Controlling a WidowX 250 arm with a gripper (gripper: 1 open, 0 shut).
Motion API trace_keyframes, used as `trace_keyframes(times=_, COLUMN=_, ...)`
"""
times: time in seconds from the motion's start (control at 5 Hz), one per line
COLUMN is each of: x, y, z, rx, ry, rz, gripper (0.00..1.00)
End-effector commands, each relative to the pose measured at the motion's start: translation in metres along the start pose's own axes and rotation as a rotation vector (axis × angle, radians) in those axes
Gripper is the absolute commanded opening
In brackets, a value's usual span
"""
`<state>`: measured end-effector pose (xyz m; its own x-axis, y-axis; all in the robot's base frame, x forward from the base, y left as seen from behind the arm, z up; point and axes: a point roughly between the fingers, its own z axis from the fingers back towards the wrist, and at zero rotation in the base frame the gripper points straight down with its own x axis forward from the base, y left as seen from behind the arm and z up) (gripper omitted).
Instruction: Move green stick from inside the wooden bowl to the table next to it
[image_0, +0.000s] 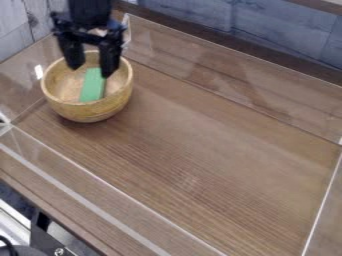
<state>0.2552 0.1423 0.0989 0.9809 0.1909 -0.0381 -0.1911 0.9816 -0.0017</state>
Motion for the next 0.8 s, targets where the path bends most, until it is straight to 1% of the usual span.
trace_keyframes(times=0.0, x=0.004, y=0.018, z=-0.008, rx=0.019, ry=-0.036, rz=0.075, gripper=1.00)
trace_keyframes(times=0.2, x=0.007, y=0.015, z=-0.020, rx=0.016, ry=-0.034, rz=0.116, gripper=1.00)
trace_keyframes(times=0.4, x=0.012, y=0.011, z=-0.028, rx=0.013, ry=-0.033, rz=0.145, gripper=1.00)
trace_keyframes(times=0.6, x=0.019, y=0.012, z=-0.035, rx=0.014, ry=-0.035, rz=0.145, gripper=1.00)
